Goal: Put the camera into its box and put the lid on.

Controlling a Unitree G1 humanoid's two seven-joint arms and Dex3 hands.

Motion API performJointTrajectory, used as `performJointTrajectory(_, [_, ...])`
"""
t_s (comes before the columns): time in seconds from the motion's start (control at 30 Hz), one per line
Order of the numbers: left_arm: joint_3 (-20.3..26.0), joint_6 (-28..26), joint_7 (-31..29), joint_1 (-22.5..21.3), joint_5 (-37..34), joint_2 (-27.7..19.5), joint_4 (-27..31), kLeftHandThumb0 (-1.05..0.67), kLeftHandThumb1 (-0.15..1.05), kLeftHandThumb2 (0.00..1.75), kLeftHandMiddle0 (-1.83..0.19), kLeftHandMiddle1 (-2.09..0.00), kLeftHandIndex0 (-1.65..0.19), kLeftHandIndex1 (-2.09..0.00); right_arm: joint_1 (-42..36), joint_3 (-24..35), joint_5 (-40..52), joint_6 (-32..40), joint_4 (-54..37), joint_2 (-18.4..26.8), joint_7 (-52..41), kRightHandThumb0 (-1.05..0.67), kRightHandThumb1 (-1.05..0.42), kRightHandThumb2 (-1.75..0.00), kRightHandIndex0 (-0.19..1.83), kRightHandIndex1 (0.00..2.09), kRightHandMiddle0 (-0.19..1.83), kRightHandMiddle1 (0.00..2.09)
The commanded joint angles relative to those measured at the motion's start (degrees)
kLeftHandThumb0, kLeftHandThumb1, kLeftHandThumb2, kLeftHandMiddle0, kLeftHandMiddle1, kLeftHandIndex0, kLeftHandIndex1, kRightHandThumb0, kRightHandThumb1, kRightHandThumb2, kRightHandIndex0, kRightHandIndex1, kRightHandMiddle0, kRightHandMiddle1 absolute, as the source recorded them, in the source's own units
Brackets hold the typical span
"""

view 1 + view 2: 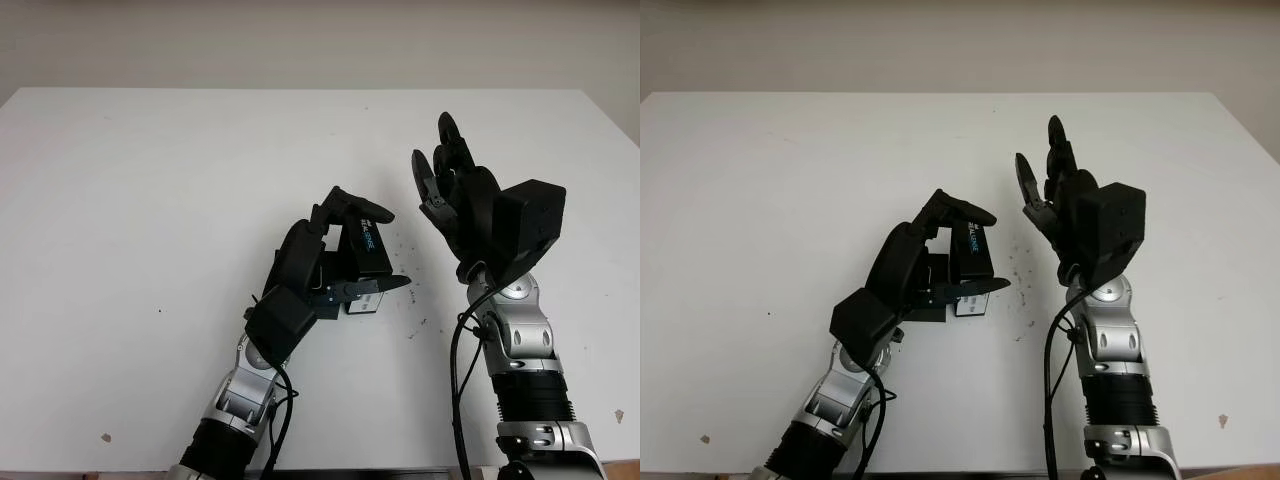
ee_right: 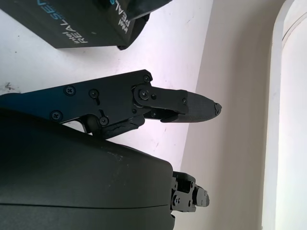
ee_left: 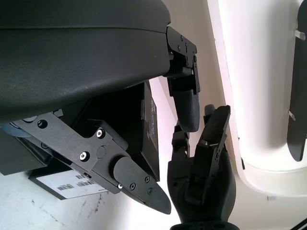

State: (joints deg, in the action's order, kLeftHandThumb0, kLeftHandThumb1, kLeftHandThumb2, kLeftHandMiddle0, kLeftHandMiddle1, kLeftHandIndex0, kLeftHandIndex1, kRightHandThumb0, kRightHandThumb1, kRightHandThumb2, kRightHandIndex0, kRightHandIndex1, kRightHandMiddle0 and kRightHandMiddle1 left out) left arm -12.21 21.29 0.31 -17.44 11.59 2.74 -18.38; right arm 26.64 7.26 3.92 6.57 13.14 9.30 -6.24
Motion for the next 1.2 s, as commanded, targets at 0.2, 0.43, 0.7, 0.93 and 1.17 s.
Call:
performJointTrajectory(0.2, [2.1,0.8,0.5,-2.0,5.3,-7.5,4.0,-0.18,1.04,0.06,-0.34,-1.67,-0.22,-1.37,0.9,0.5,0.5,-1.4,1.0,1.5,-1.0,-0.54,-1.05,-0.47,-0.18,0.05,-0.13,0.04])
performJointTrajectory(0.43, [5.0,-0.6,-3.2,-1.3,4.9,-14.5,11.5,-0.13,1.03,0.06,-0.35,-1.4,-0.3,-1.25,1.0,0.3,0.3,-1.1,1.3,2.1,-1.1,-0.56,-1.05,-0.48,-0.17,0.05,-0.13,0.05])
performJointTrajectory(0.7, [8.4,-10.9,-8.4,2.7,1.3,-17.6,23.4,-0.13,1.02,0.05,-0.47,-1.41,-0.31,-1.21,1.3,0.5,0.2,-0.5,1.3,2.3,-0.6,-0.56,-1.05,-0.46,-0.16,0.06,-0.11,0.06])
performJointTrajectory(0.93, [9.9,-18.0,-12.4,7.1,-1.6,-19.6,31.1,-0.18,1.04,0.06,-0.45,-1.29,-0.3,-1.15,1.2,0.1,-0.2,0.0,0.7,2.7,-0.7,-0.54,-1.05,-0.48,-0.17,0.05,-0.13,0.05])
performJointTrajectory(1.17, [10.4,-19.8,-13.5,9.4,-2.8,-20.2,32.1,-0.21,1.05,0.08,-0.41,-1.33,-0.3,-1.07,1.1,0.4,-0.1,-0.5,0.7,2.4,-0.5,-0.53,-1.05,-0.47,-0.15,0.06,-0.11,0.06])
